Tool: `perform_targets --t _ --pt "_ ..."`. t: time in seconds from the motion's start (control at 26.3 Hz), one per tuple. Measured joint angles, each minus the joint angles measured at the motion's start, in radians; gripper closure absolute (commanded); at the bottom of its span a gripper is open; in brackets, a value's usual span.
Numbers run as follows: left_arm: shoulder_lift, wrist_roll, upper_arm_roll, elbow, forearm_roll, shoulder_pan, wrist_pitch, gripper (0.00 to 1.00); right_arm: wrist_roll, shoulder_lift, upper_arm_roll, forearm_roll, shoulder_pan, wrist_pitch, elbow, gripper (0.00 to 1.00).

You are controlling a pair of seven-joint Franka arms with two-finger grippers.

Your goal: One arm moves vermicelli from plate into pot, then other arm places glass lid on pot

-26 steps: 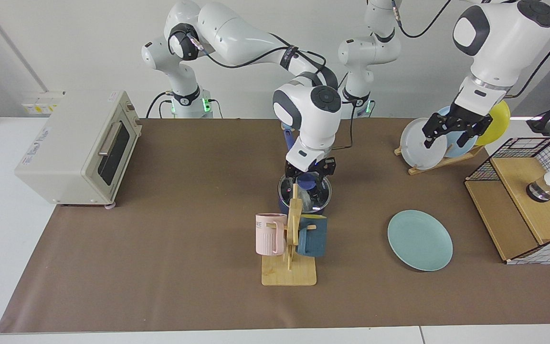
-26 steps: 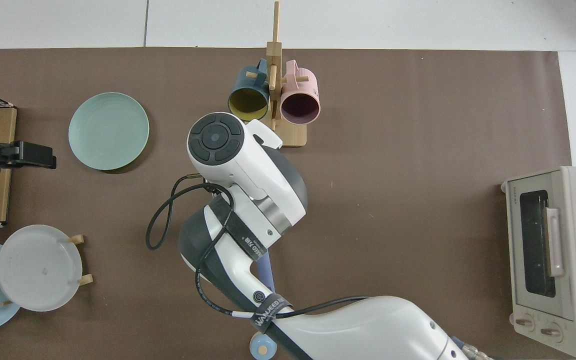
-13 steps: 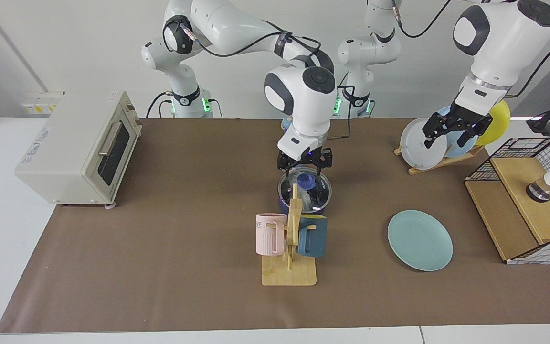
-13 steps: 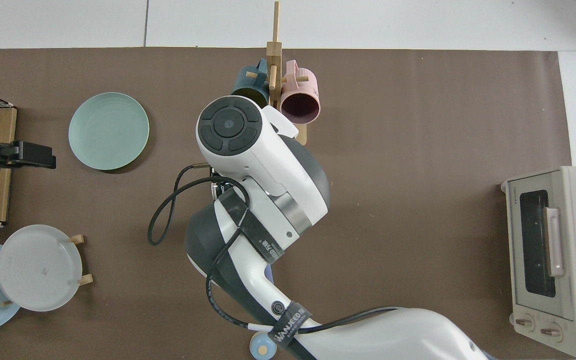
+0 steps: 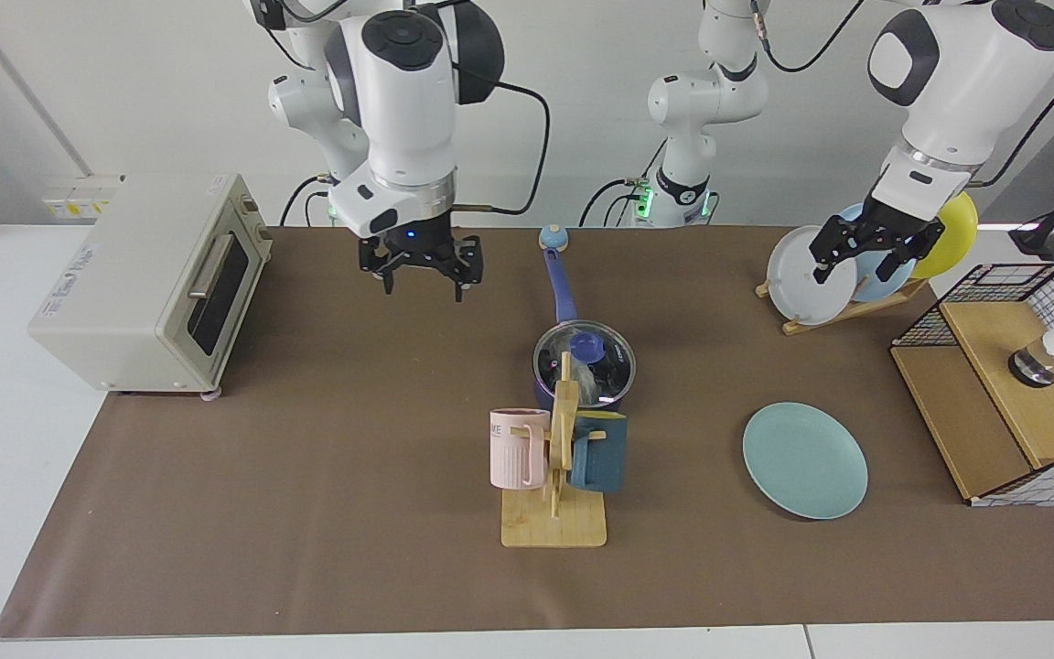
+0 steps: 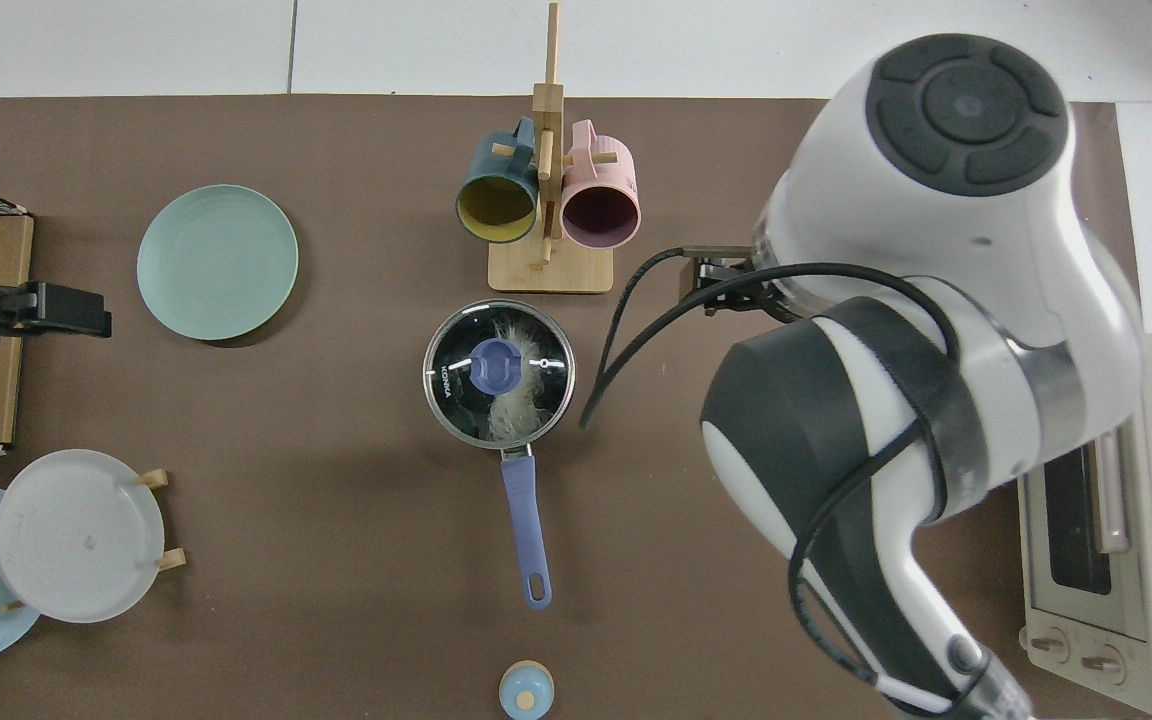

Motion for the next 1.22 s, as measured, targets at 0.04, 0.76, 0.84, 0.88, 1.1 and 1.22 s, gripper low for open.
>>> perform_targets --t 0.04,0.76,0.84,0.88,1.1,1.22 --pt "0.000 0.000 0.000 0.000 0.000 0.000 0.000 0.00 -0.029 -0.021 0.000 -0.002 -0.022 0.000 -0.028 0.00" --pt "0.000 0.000 0.000 0.000 0.000 0.000 0.000 0.00 -0.381 -0.269 -0.001 -0.001 -0.363 0.085 -0.371 0.00" --pt "0.000 0.000 0.000 0.000 0.000 0.000 0.000 0.00 -0.381 -0.279 -0.001 -0.001 -0.368 0.125 -0.407 0.00" --pt "0.000 0.000 0.000 0.000 0.000 0.000 0.000 0.00 -0.381 -0.282 -0.001 -0.001 -0.368 0.138 -0.423 0.00" --pt "0.000 0.000 0.000 0.000 0.000 0.000 0.000 0.00 -0.381 -0.286 0.001 -0.001 -0.368 0.161 -0.450 0.00" --pt "0.000 0.000 0.000 0.000 0.000 0.000 0.000 0.00 -0.381 -0.289 0.001 0.000 -0.369 0.161 -0.449 0.00"
